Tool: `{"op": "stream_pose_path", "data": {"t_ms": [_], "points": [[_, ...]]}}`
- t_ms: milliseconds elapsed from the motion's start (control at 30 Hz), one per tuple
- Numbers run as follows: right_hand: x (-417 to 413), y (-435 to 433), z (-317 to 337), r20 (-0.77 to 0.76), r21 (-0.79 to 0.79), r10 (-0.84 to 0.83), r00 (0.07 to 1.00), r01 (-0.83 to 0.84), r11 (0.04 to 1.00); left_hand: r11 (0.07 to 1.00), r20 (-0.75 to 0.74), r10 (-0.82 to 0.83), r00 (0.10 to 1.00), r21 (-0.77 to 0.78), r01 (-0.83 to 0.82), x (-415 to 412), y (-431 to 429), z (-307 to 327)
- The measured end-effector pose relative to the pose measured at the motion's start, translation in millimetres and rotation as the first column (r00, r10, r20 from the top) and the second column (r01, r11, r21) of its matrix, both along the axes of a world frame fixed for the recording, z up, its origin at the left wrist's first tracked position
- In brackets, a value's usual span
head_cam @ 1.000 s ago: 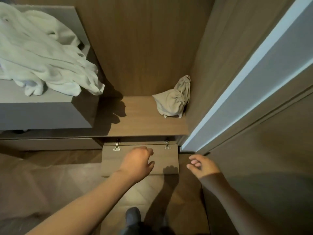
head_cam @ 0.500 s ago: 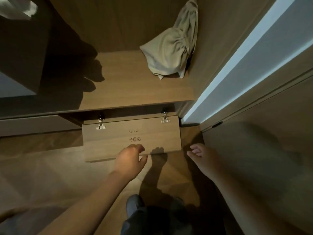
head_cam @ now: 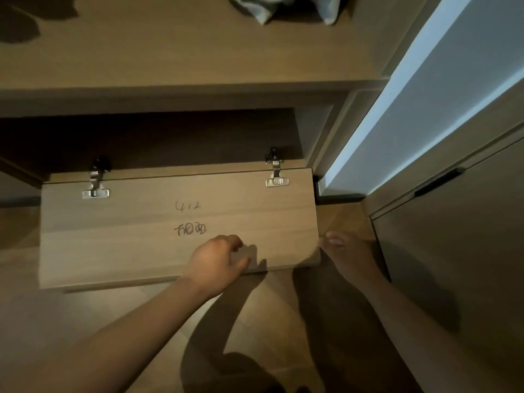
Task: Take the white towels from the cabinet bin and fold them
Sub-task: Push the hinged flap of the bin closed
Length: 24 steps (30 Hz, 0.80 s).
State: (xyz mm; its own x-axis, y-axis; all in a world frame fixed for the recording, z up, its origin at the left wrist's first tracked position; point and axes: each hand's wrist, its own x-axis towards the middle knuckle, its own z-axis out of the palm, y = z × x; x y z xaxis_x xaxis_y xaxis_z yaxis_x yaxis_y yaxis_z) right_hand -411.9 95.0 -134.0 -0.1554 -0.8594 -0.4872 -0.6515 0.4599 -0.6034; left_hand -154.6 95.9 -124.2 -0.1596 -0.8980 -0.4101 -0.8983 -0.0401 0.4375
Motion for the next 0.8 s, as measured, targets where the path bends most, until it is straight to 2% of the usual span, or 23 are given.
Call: {"op": "stream_pose_path", "data": {"t_ms": [133,300,400,500,633,800], "points": [[-6,-23,-63,-0.027,-0.072,0.016,0.999,-0.018,0.997,0.990,-0.007,-0.079,0.997,-0.116,0.077,-11,-18,-61],[-16,-38,-101,-0.049,-0.175,0.022,0.999,-0.030,0.984,0.970,-0.076,-0.082,0.994,-0.235,0.062,-20,-23,-97],[-19,-27,-112,-0.044,-0.156,0.018,0.999,-0.024,0.987,0.984,-0.136,-0.026,0.990,-0.176,0.002,-17,-8,-104],[-23,-15,-117,-0.041,-0.110,0.027,0.999,-0.031,0.993,0.986,-0.222,0.122,0.967,-0.084,-0.144,-12,10,-109],[-25,-19,-122,0.050,-0.053,-0.051,0.997,0.054,0.997,0.922,-0.334,0.387,0.859,0.140,-0.361,-12,34,-129],[-19,-21,-132,0.063,-0.011,-0.061,0.996,0.062,0.998,0.841,-0.324,0.540,0.777,0.202,-0.501,4,43,-148]]}}
